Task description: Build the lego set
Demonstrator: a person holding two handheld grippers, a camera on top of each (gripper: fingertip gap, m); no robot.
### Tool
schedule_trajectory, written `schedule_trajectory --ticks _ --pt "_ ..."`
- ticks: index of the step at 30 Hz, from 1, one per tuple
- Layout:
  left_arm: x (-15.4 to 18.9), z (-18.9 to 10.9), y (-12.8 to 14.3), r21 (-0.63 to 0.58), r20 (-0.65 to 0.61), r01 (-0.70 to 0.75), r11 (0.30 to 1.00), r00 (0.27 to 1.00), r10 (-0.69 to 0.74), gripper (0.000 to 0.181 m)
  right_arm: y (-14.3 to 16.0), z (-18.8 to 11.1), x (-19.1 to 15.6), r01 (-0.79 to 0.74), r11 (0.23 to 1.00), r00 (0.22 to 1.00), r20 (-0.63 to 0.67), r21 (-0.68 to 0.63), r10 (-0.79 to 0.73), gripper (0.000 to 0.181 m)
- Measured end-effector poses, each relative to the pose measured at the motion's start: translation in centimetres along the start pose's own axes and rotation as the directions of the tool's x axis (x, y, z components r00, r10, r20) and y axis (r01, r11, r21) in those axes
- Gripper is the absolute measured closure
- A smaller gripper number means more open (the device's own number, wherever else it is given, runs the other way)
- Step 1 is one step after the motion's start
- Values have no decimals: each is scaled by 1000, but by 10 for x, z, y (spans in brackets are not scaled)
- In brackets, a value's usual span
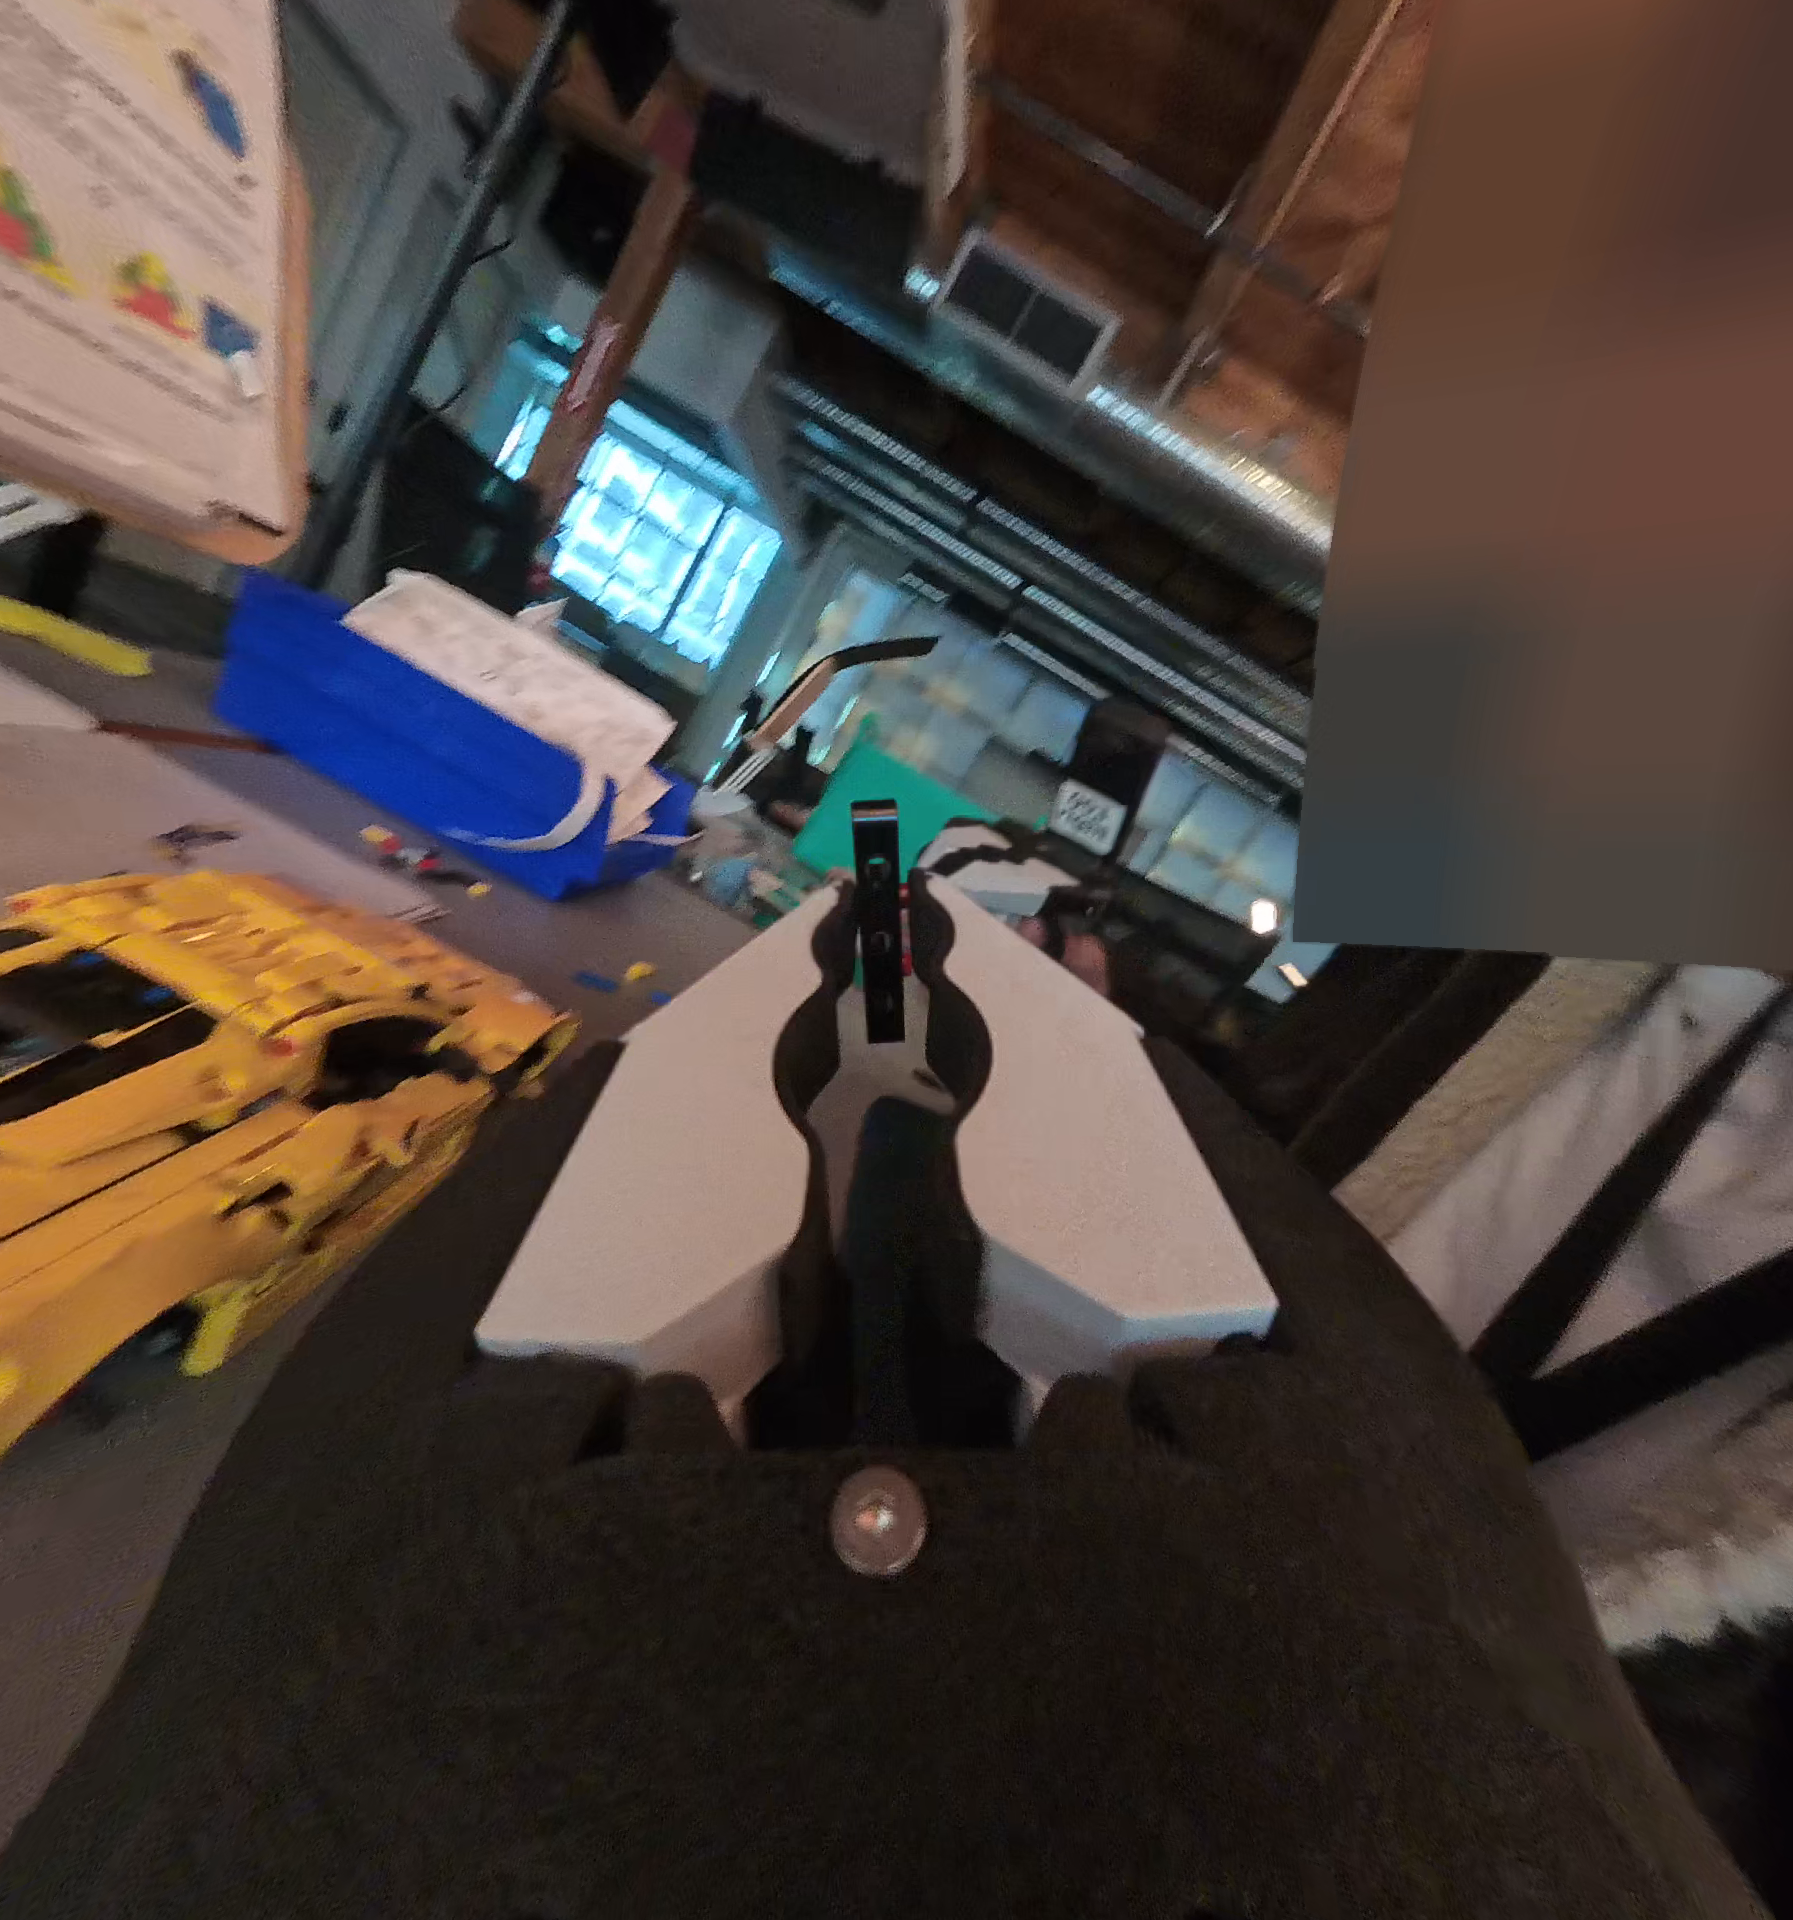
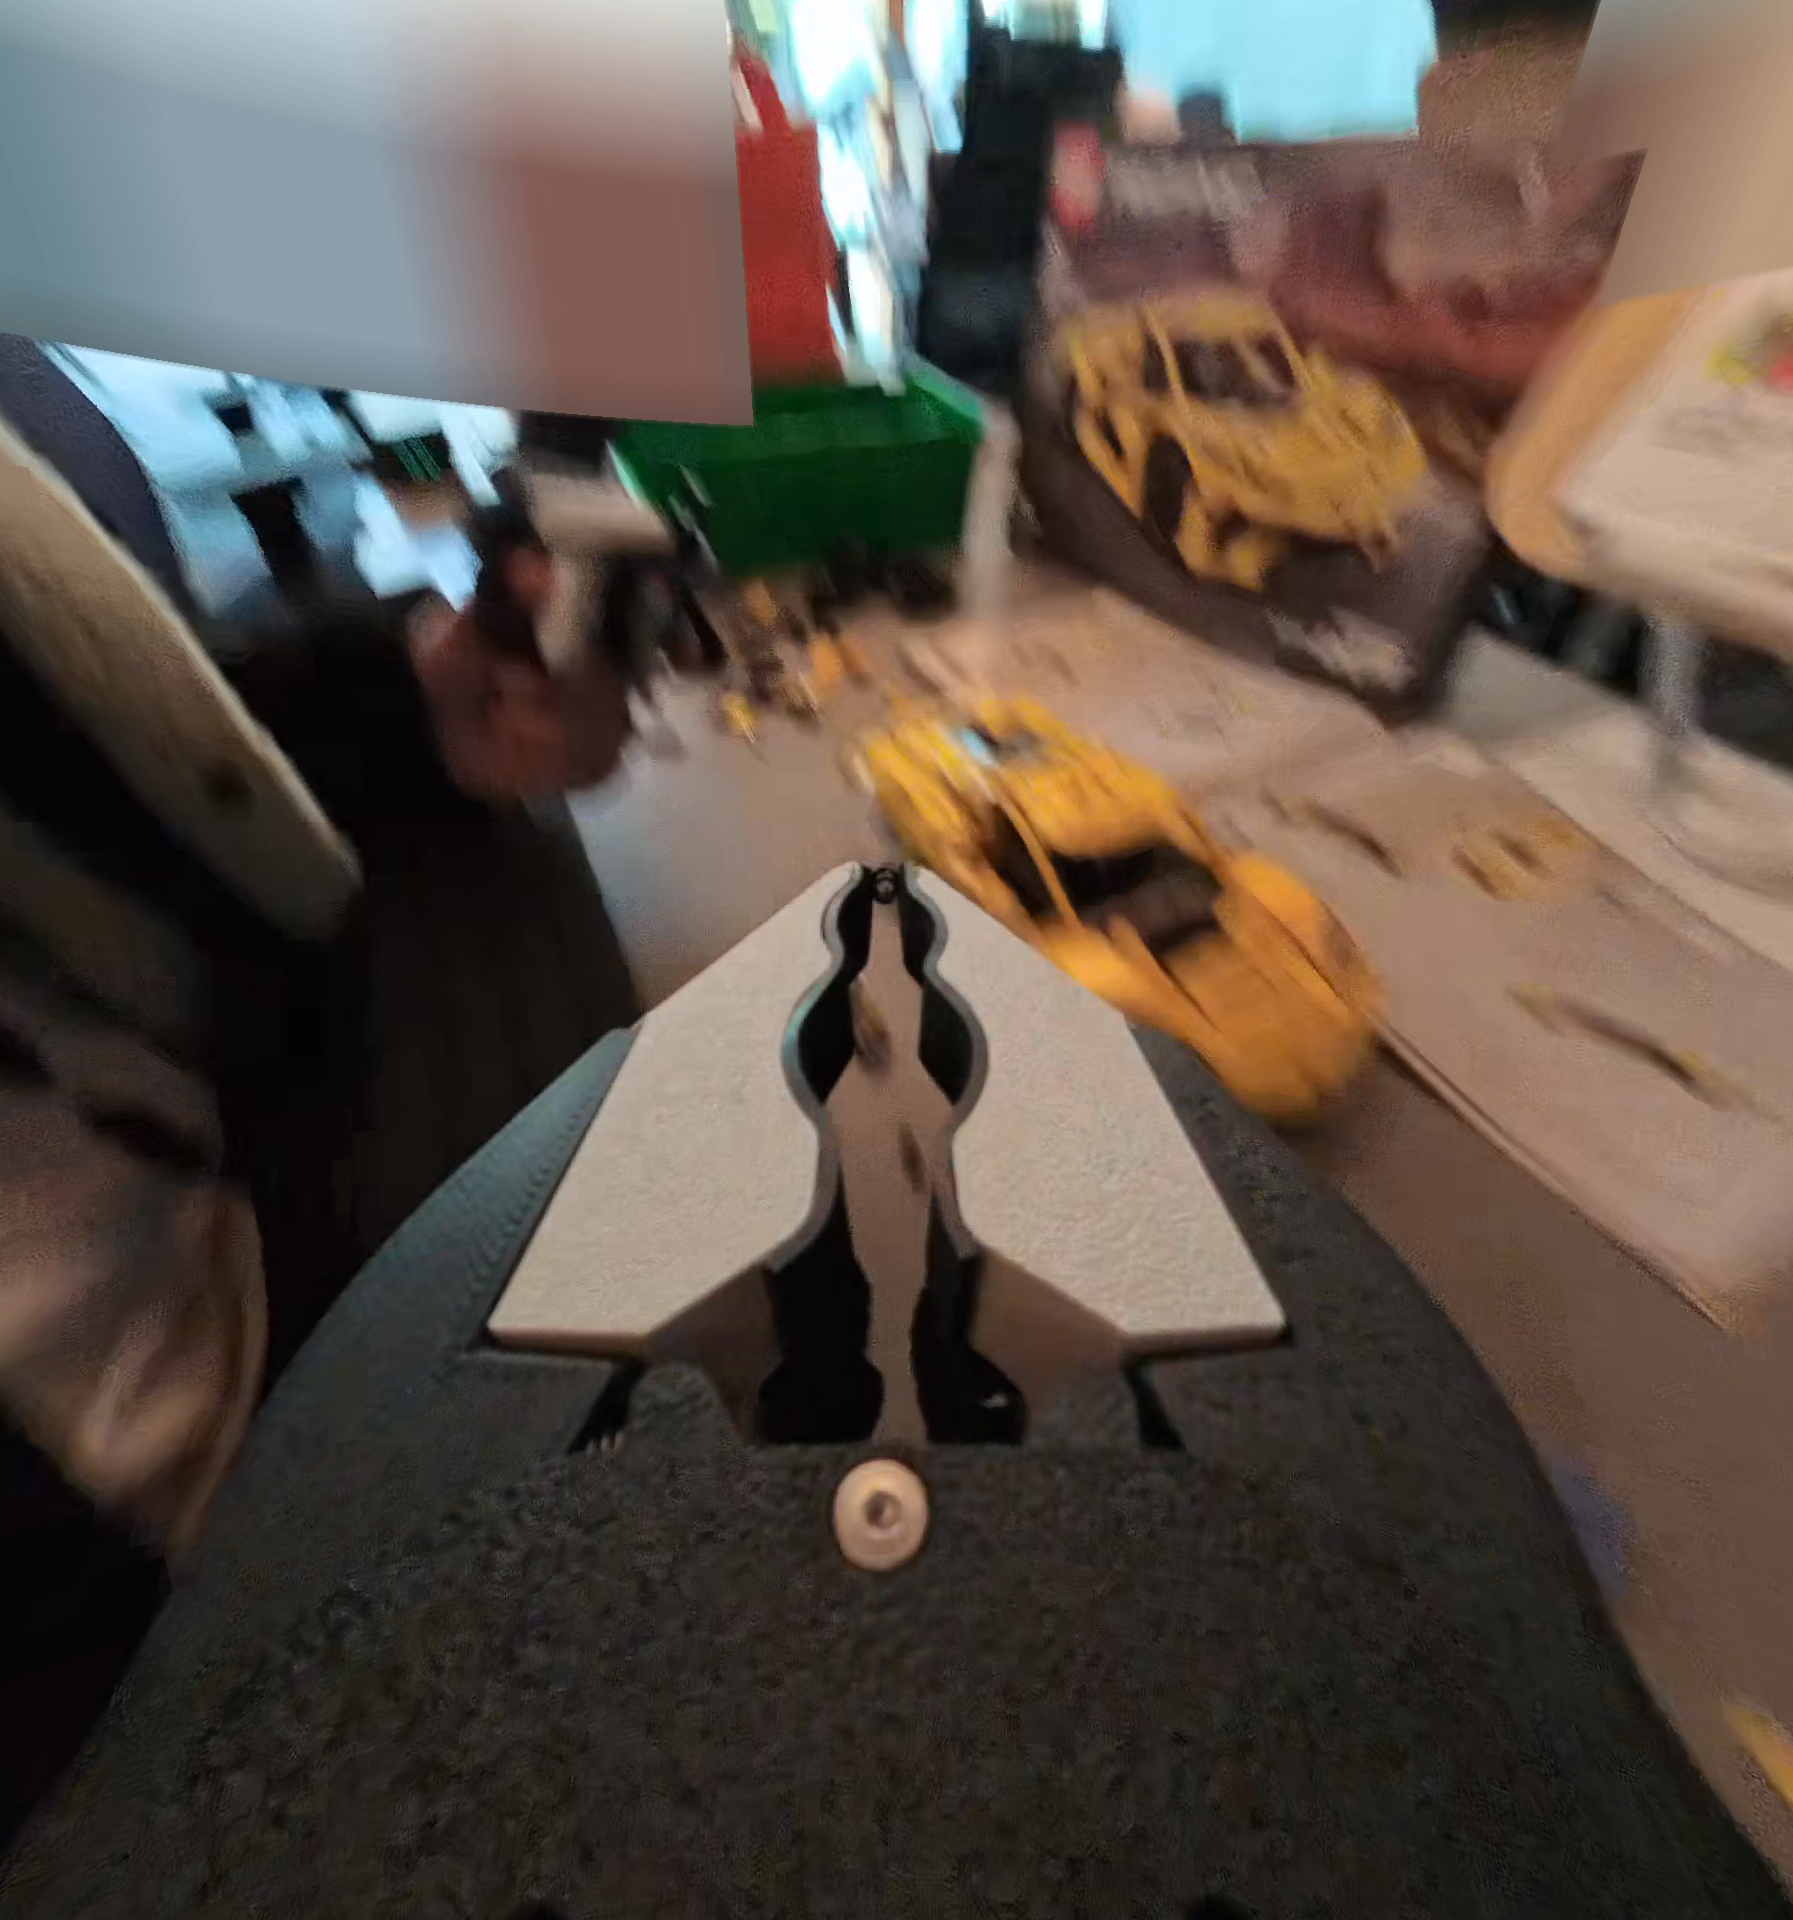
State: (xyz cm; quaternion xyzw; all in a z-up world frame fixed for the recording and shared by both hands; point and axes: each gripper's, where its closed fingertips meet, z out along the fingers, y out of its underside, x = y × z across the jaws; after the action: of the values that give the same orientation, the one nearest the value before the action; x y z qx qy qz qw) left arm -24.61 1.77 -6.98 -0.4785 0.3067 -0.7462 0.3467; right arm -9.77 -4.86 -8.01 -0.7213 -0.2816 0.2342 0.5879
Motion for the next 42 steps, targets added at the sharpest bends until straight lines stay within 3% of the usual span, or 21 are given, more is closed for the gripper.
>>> schedule_trajectory --ticks 3,6,8,32,37,42 --pt "9 2 -1 12 -47 5 1000 999 -5 172 -28 84 -44 -94 984 982 176 150 67 178" --pt "12 2 1 -6 -49 -20 1000 999 20 172 -43 122 -64 -170 969 942 318 182 105 179" --pt "14 2 3 -18 -56 -26 1000 998 25 173 -41 133 -65 -160 974 933 345 157 98 178" --pt "3 5 34 -227 19 -144 963 988 152 173 -16 136 -68 -254 967 843 493 8 217 177" --pt "-19 4 58 -411 112 -296 862 922 370 173 11 138 -61 -272 947 813 485 -171 321 178" --pt "-31 5 81 -564 102 -412 716 825 556 173 35 132 -57 -154 934 829 473 -323 300 178"
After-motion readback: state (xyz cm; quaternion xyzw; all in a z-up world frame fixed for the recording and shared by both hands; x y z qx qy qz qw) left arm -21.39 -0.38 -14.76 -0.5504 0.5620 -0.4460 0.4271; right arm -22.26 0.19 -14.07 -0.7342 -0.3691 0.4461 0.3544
